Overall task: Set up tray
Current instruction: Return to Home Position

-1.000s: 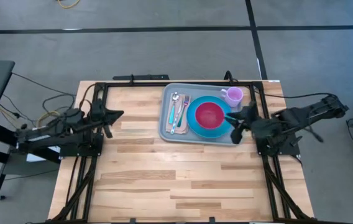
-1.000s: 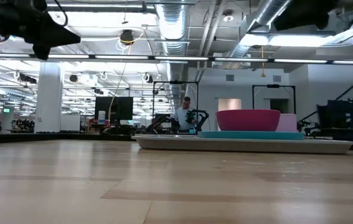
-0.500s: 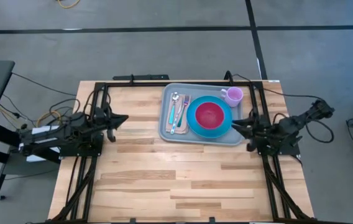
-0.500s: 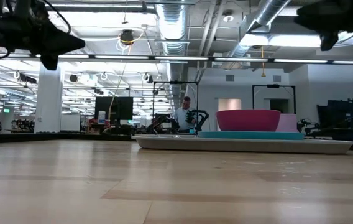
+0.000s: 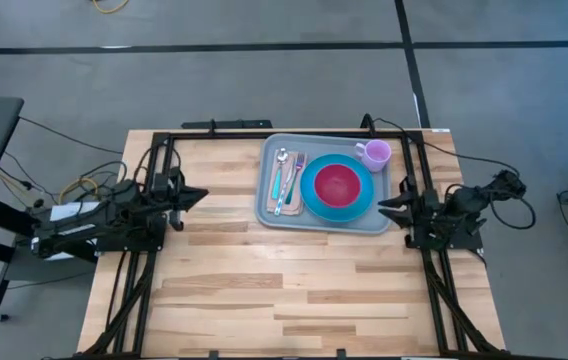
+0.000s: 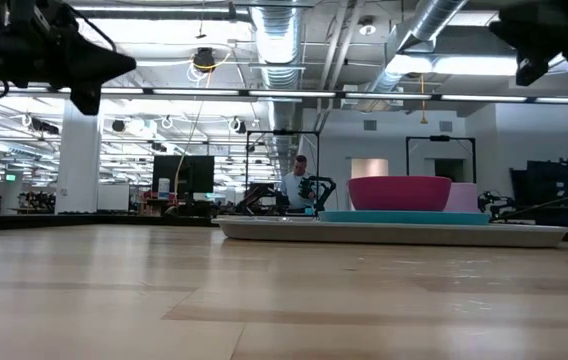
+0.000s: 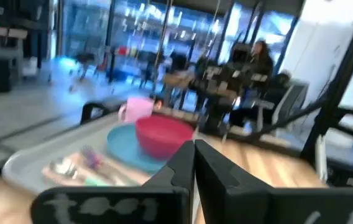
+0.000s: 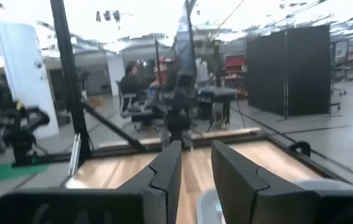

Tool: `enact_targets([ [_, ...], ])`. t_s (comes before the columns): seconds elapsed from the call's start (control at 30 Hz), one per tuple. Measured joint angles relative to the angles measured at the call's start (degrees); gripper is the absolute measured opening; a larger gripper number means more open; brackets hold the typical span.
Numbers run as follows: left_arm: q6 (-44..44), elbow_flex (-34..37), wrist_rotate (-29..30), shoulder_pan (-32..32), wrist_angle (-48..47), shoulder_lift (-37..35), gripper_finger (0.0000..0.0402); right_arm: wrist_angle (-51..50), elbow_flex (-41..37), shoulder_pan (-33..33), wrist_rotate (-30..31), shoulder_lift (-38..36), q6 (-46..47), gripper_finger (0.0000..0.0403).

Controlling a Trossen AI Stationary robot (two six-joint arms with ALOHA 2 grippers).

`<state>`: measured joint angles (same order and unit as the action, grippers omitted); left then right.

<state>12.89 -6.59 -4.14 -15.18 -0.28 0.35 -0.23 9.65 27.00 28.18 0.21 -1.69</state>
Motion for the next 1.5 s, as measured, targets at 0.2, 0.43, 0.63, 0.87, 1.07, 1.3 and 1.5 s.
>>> enact_targets([
  [0.2,1.3,5.9,-3.5,0.0,9.3,0.2,0.0,0.6,0.2,-1.7,0.2,0.1,0.0,0.0081],
  [0.43,-1.2,5.9,-3.2,0.0,5.7,0.0,0.0,-1.9,0.2,-3.5,0.4,0.1,-0.3,0.0081],
  [0.63,-4.9,5.9,-1.8,0.0,3.1,1.0,0.0,-5.6,0.2,-4.7,0.4,0.1,-0.3,0.0081],
  [0.87,-4.9,5.9,-1.5,0.0,3.0,5.9,0.0,-7.0,0.2,-5.0,0.4,0.1,-6.3,0.0081],
  [1.07,-5.1,5.9,-1.1,0.0,2.9,8.9,0.0,-7.6,0.2,-5.0,0.3,0.1,-5.9,0.0081],
  [1.3,-5.0,5.9,-1.0,0.0,2.8,9.4,0.0,-8.6,0.2,-5.0,0.3,0.1,-5.4,0.0081],
  [1.5,-5.1,5.9,-1.0,0.0,2.8,9.4,0.0,-9.8,0.2,-5.0,-0.1,0.1,1.0,0.0081],
])
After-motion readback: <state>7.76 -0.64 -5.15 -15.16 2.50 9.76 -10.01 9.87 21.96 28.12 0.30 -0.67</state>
